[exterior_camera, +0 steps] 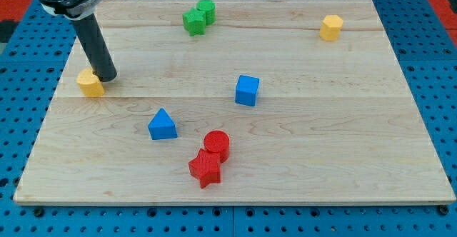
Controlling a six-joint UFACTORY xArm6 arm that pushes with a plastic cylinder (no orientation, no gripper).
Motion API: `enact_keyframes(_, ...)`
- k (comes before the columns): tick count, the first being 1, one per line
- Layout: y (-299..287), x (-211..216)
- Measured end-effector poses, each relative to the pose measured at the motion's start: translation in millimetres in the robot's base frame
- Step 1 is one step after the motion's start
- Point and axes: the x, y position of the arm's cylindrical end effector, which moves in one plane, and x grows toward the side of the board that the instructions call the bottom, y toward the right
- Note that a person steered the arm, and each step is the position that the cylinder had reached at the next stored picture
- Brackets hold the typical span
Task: Move the yellow hexagon into the top side of the yellow heart
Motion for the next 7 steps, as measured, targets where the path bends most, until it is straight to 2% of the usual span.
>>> enact_keyframes(1, 76, -35)
enact_keyframes(3, 327, -51)
enact_keyframes(4, 458, -92)
enact_keyframes(5, 486, -123)
enact_keyframes(7, 307, -115)
